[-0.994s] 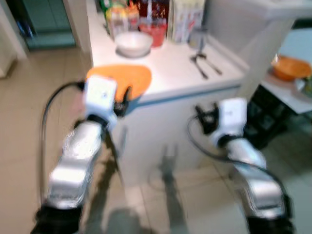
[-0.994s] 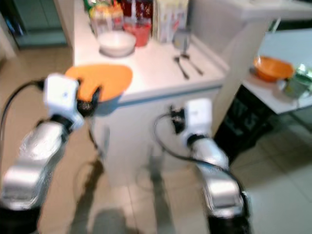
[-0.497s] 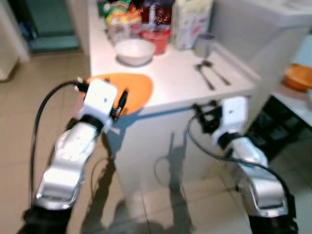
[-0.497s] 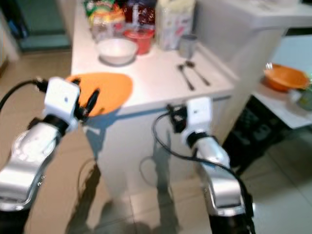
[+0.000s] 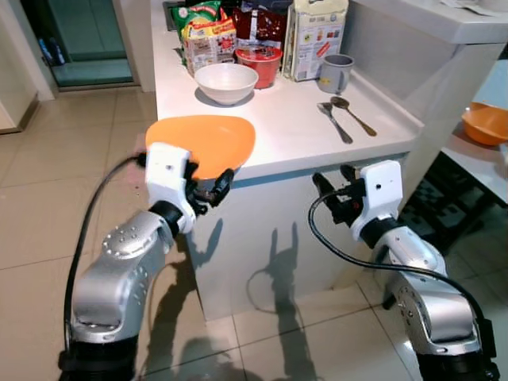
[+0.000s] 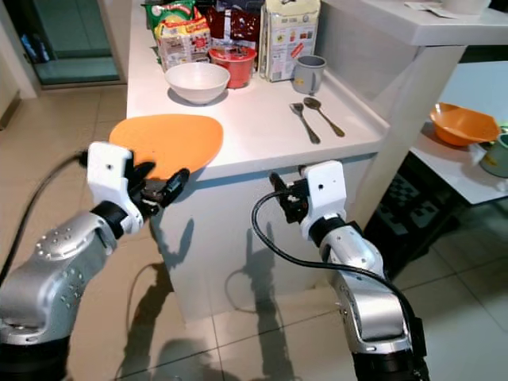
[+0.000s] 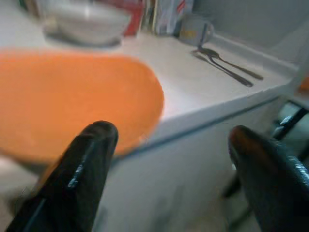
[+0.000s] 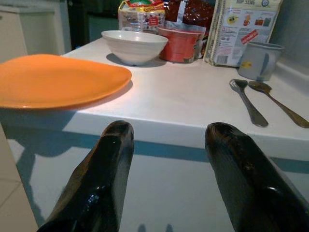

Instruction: Setting the table

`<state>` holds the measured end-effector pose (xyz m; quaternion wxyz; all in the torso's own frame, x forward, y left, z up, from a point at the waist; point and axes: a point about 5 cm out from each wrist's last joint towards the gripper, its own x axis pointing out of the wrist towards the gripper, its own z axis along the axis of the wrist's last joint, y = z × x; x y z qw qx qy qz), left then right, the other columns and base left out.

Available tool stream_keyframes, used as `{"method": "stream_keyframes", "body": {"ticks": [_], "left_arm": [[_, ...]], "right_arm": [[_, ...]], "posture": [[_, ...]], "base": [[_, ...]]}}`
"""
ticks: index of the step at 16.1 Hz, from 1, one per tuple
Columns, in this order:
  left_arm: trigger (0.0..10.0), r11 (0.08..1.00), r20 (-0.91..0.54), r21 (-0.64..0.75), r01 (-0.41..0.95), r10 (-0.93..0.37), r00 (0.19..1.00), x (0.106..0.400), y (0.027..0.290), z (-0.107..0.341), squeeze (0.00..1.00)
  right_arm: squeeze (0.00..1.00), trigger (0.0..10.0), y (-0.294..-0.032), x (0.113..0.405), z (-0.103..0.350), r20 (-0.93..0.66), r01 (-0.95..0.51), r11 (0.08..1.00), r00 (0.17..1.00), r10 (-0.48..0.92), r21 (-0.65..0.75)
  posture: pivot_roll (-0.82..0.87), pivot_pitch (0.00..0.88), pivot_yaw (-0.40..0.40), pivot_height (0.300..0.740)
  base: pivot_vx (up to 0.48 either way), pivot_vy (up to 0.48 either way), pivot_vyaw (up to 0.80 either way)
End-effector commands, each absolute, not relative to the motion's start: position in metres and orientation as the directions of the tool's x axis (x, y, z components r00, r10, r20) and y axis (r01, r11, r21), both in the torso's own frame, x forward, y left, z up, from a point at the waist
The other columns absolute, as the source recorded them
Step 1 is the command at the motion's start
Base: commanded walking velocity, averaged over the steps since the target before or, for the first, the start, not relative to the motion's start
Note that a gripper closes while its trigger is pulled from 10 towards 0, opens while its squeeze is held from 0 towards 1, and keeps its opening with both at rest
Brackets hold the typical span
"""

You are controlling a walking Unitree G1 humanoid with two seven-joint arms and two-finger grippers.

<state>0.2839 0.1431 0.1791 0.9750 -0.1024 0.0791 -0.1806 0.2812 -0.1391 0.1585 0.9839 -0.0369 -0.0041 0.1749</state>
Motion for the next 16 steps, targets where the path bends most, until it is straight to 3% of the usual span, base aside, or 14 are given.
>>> {"method": "stream_keyframes", "body": {"ticks": [1,3,5,9,16], "left_arm": [[10.0,0.871,-0.080,-0.352,0.343,-0.394,0.916,0.284,0.141,0.189,1.00],[10.0,0.800,-0.051,-0.485,0.353,-0.429,0.902,0.281,0.138,0.193,1.00],[10.0,0.783,-0.085,-0.570,0.248,-0.356,0.930,0.284,0.144,0.192,1.00],[10.0,0.799,-0.264,-0.597,0.068,-0.276,0.924,0.287,0.152,0.176,1.00],[10.0,0.726,-0.308,-0.687,-0.032,-0.250,0.918,0.291,0.154,0.174,1.00]], "right_arm": [[0.00,10.0,-0.140,0.280,0.160,0.004,-0.349,0.934,0.937,0.350,-0.074],[0.00,10.0,-0.140,0.279,0.159,0.004,-0.350,0.934,0.936,0.351,-0.074],[0.00,10.0,-0.139,0.279,0.158,0.001,-0.354,0.932,0.935,0.355,-0.074],[0.00,10.0,-0.135,0.276,0.156,-0.020,-0.395,0.915,0.919,0.395,-0.079],[0.00,10.0,-0.131,0.275,0.153,-0.035,-0.428,0.900,0.904,0.427,-0.081]], "posture": [[0.03,0.000,-0.012,0.740],[0.03,0.000,-0.013,0.740],[0.03,0.000,-0.015,0.740],[0.02,0.000,-0.011,0.740],[0.03,0.000,-0.020,0.740]], "base": [[0.000,0.000,0.00],[0.000,0.000,0.00],[0.000,0.000,0.00],[0.000,0.000,0.00],[0.000,0.000,0.00]]}}
